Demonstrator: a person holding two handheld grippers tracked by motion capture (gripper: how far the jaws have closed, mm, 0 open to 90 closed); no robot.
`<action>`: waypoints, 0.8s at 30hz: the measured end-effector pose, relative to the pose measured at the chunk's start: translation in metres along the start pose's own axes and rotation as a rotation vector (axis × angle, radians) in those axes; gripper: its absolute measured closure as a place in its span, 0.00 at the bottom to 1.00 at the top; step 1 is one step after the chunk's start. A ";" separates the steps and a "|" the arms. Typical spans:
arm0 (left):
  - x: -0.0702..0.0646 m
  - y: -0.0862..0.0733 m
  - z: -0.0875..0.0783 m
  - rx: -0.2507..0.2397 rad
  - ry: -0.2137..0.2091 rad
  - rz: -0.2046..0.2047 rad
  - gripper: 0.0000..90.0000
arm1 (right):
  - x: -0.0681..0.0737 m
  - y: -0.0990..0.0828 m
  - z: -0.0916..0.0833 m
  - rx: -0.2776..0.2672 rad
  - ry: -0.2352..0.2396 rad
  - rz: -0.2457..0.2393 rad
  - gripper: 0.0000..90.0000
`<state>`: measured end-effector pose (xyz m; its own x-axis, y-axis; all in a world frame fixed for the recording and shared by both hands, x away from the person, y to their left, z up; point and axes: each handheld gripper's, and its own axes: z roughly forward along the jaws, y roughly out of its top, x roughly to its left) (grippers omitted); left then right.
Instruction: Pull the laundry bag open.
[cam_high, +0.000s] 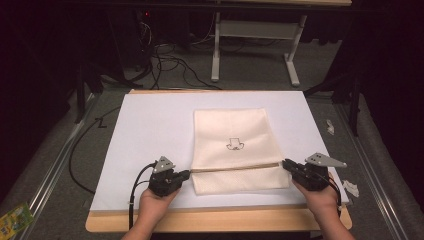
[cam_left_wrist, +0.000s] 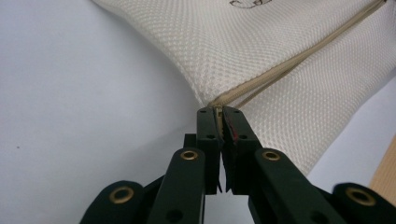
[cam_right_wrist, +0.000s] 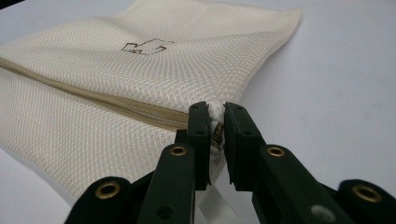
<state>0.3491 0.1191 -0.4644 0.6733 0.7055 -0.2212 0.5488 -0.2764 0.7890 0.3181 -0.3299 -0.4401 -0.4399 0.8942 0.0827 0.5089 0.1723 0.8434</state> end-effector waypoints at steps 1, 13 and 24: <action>0.000 0.000 -0.001 -0.005 0.005 0.001 0.95 | 0.001 -0.001 0.000 0.004 0.001 0.000 0.90; 0.017 0.008 -0.028 -0.150 0.272 0.110 0.40 | -0.009 -0.001 -0.003 -0.052 -0.074 -0.033 0.32; 0.049 0.001 -0.052 -0.224 0.327 0.002 0.28 | -0.040 -0.007 -0.013 -0.055 -0.226 -0.003 0.17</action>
<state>0.3570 0.1870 -0.4451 0.4609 0.8858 -0.0541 0.4019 -0.1540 0.9027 0.3221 -0.3719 -0.4418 -0.2619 0.9644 -0.0357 0.4642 0.1583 0.8715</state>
